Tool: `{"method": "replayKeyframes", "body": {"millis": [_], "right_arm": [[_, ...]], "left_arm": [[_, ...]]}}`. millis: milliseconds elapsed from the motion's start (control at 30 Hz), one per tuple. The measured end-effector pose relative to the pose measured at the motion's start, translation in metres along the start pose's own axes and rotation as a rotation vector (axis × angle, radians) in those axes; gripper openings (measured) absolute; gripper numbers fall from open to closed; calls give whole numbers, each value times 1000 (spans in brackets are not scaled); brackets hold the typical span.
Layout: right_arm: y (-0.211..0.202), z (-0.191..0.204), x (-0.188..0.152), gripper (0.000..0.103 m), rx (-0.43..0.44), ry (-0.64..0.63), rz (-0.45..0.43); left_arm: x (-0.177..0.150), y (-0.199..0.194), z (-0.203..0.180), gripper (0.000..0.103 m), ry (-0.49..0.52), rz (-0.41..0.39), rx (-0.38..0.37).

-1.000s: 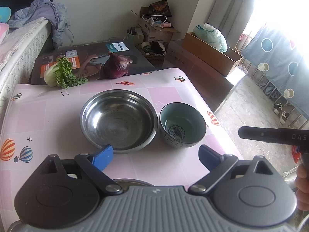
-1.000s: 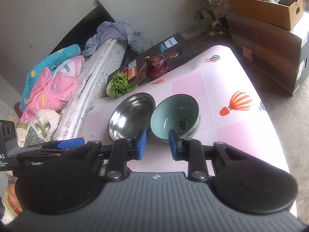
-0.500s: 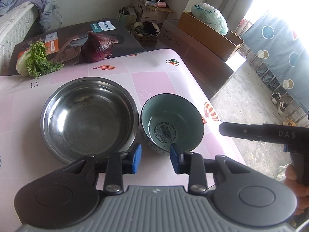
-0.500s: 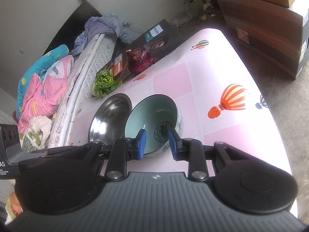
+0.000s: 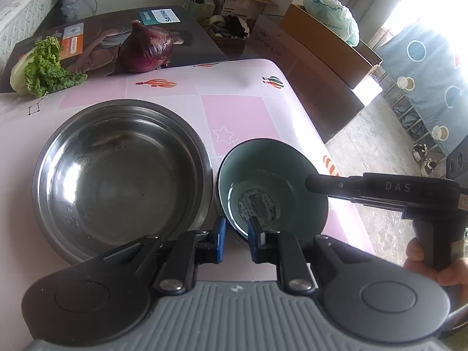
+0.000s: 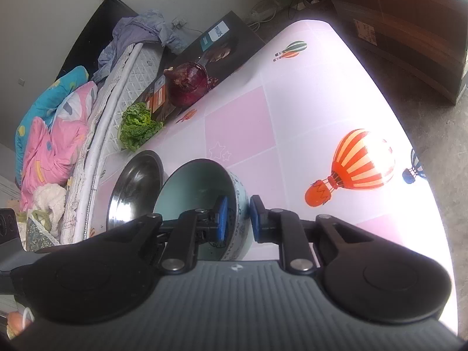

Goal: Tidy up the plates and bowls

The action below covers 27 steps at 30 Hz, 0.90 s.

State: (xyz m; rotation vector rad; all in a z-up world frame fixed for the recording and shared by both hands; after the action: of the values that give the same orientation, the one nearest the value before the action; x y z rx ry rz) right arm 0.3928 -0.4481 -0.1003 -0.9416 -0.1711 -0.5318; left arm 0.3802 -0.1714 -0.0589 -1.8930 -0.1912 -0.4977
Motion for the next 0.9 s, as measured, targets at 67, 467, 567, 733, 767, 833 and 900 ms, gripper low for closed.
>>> {"method": "replayKeyframes", "body": {"millis": [67,467,567,733,767,833,900], "right_arm": [[7,-3,1,12,7,11,12],[2,-7,-8,12,34,-6,35],[-2,-7,-14,12,40,-15,50],[-9,-6,-24,12,49,-41,72],[-10,-6,-25,12,47,-42,74],[-12,-6,-27,12,44,-42,76],[-14,-7,-28,14,42,-40,79]], "left_arm": [[1,2,2,16,-11,-3,0],[-7,1,0,17,-11,30,-12],[-13,-2,-1,17,-4,46,-15],[-24,-8,-5,20,36,81,-39],[-25,-8,-4,20,35,86,-46],[-23,-8,-2,19,23,90,-57],[-20,-8,0,18,17,90,-60]]}}
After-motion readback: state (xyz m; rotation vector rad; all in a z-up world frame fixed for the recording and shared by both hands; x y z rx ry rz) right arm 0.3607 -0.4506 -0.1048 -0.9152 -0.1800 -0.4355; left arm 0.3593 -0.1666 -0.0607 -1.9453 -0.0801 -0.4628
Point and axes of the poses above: each gripper's, at about its wrist camera, not at the fingertips, and y roughly the way its jaws point, z to its left, x to its top, the point moved 2 cm from there along y, roughly the way its jaws point
